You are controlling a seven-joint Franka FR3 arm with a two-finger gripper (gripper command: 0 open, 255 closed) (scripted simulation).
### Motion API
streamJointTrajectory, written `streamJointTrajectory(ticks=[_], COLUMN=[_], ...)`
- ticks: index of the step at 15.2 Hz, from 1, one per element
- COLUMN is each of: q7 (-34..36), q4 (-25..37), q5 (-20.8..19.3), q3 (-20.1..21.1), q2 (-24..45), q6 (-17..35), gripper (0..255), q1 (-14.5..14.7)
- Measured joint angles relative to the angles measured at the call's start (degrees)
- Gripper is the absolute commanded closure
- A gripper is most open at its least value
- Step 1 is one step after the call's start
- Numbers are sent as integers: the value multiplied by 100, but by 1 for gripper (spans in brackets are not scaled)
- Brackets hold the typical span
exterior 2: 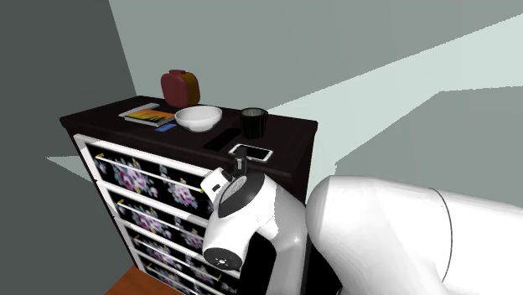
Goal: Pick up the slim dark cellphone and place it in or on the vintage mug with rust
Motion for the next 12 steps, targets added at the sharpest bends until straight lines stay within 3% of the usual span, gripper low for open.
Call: streamJointTrajectory(ticks=[1, 5, 10, 11, 12], q7=[-31, -927, -1083, -1086, -1088], q4=[50, 156, 165, 166, 165], q5=[79, 1254, 1436, 1439, 1431], q3=[27, 284, 301, 302, 309], q2=[-97, -190, -201, -201, -190], q6=[101, 378, 424, 425, 469], gripper=[0, 0, 0, 255, 255], q1=[-116, -564, -631, -631, -622])
